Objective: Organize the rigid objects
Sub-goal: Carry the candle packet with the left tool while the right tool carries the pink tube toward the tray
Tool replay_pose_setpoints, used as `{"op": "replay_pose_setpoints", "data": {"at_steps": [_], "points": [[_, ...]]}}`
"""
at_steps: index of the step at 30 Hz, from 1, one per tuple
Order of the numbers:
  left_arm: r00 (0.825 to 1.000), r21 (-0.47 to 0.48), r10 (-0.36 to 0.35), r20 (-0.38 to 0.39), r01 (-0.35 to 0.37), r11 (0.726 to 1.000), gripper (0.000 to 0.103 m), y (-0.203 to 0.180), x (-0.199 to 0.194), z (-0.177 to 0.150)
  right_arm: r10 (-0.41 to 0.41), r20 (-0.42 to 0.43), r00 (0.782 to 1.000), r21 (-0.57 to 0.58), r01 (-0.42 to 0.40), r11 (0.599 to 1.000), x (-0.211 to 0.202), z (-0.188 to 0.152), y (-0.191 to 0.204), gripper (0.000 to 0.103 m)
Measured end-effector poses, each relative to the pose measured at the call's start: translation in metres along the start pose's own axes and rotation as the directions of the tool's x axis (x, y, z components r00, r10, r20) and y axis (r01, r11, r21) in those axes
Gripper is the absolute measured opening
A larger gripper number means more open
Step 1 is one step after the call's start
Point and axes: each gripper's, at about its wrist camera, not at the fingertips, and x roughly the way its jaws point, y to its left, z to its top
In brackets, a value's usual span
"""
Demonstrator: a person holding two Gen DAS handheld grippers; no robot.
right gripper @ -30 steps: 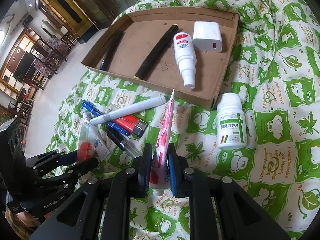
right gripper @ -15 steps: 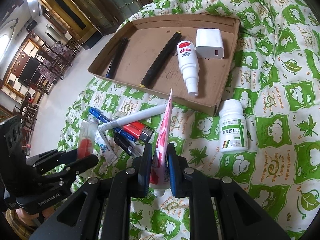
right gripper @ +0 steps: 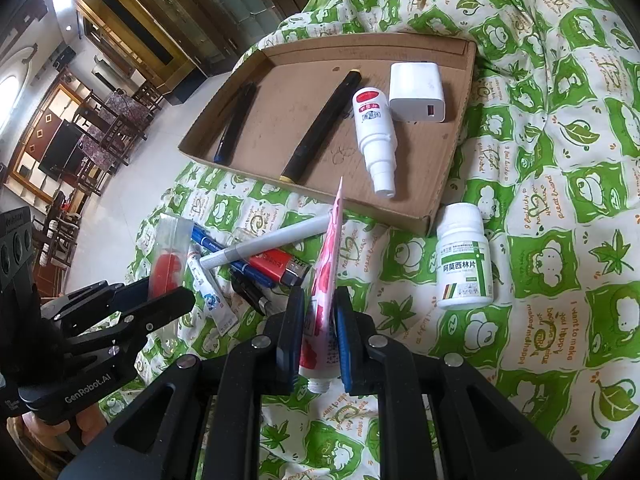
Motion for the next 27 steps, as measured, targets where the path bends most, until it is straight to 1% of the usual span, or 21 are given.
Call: {"op": "replay_pose_setpoints", "data": {"at_steps": [6,10,17,24,27], "points": [[1.000,0.009,0.014,0.005,-0.014,1.000,0.031,0.001,0.000,0.004,0.013,0.011,1.000,0.010,-0.013,1.000,-0.004,0.000,-0.001,0.015],[1.000,0.019,0.021,0.013,-0.022,1.000,0.031,0.000,-0.001,0.008,0.036,0.023,0.999,0.027,-0.037,0.999,-0.008,0.003,-0.004,0.014],[0.999,0.018,0.023,0.032,-0.024,1.000,0.031,0.003,-0.002,0.023,0.066,0.053,0.996,0.053,-0.069,0.996,-0.015,0.009,-0.007,0.013],[0.999,-0.002,0.015,0.043,-0.015,1.000,0.031,0.008,-0.001,0.035,0.053,0.046,0.998,0.020,-0.054,0.998,-0.011,0.013,-0.002,0.011],[0.999,-0.005,0.010,0.044,-0.009,1.000,0.031,0.008,0.001,0.037,0.064,0.058,0.996,0.024,-0.066,0.998,-0.014,0.015,-0.001,0.011]]}}
